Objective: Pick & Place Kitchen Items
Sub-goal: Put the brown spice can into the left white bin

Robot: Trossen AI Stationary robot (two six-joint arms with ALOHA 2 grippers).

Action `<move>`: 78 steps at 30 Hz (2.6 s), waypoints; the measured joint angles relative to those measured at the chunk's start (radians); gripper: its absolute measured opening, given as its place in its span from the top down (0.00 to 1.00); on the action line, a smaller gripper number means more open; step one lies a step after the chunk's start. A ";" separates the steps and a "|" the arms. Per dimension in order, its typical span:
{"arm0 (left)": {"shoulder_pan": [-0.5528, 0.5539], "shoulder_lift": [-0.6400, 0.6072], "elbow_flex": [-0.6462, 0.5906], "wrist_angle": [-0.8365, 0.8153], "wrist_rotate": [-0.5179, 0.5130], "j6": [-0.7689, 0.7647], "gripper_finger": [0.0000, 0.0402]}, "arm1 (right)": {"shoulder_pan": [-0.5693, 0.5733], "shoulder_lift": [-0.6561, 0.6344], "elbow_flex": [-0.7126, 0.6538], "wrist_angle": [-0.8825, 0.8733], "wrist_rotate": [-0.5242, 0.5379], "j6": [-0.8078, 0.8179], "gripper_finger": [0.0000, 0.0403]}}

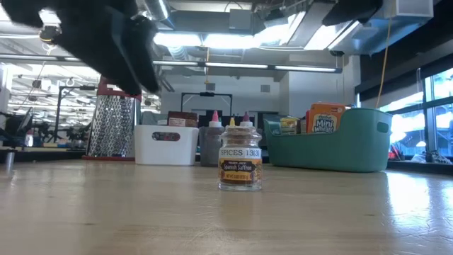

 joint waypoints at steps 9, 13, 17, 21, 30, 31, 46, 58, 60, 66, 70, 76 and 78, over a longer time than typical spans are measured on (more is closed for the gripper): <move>0.032 0.134 0.000 0.273 0.065 0.434 0.35 | 0.056 0.112 0.000 0.076 0.173 -0.012 0.24; 0.052 0.137 0.000 0.344 0.083 0.548 0.36 | 0.055 0.112 0.000 0.075 0.170 0.022 0.24; 0.096 0.140 0.000 0.417 0.225 0.566 0.36 | 0.066 0.112 0.000 0.075 0.170 0.034 0.24; 0.143 0.161 0.000 0.466 0.378 0.581 0.36 | 0.102 0.112 0.000 0.103 0.171 0.022 0.24; 0.197 0.189 0.000 0.549 0.470 0.628 0.36 | 0.198 0.112 0.000 0.192 0.273 -0.052 0.24; 0.199 0.189 0.000 0.552 0.470 0.631 0.36 | 0.202 0.112 0.000 0.192 0.273 -0.053 0.24; 0.242 0.229 0.001 0.609 0.543 0.650 0.36 | 0.211 0.112 0.000 0.211 0.273 -0.041 0.24; 0.256 0.237 0.001 0.618 0.567 0.634 0.36 | 0.211 0.112 0.000 0.208 0.273 -0.033 0.24; 0.256 0.237 0.001 0.619 0.567 0.634 0.36 | 0.211 0.112 0.000 0.208 0.271 -0.033 0.24; 0.256 0.246 0.001 0.624 0.567 0.633 0.36 | 0.211 0.112 0.000 0.208 0.264 -0.034 0.24; 0.261 0.264 0.002 0.632 0.593 0.638 0.36 | 0.211 0.112 0.000 0.208 0.264 -0.034 0.24; 0.296 0.271 0.001 0.625 0.665 0.622 0.36 | 0.211 0.112 0.000 0.207 0.265 -0.034 0.24; 0.302 0.274 0.001 0.620 0.669 0.615 0.36 | 0.211 0.112 0.000 0.207 0.265 -0.034 0.24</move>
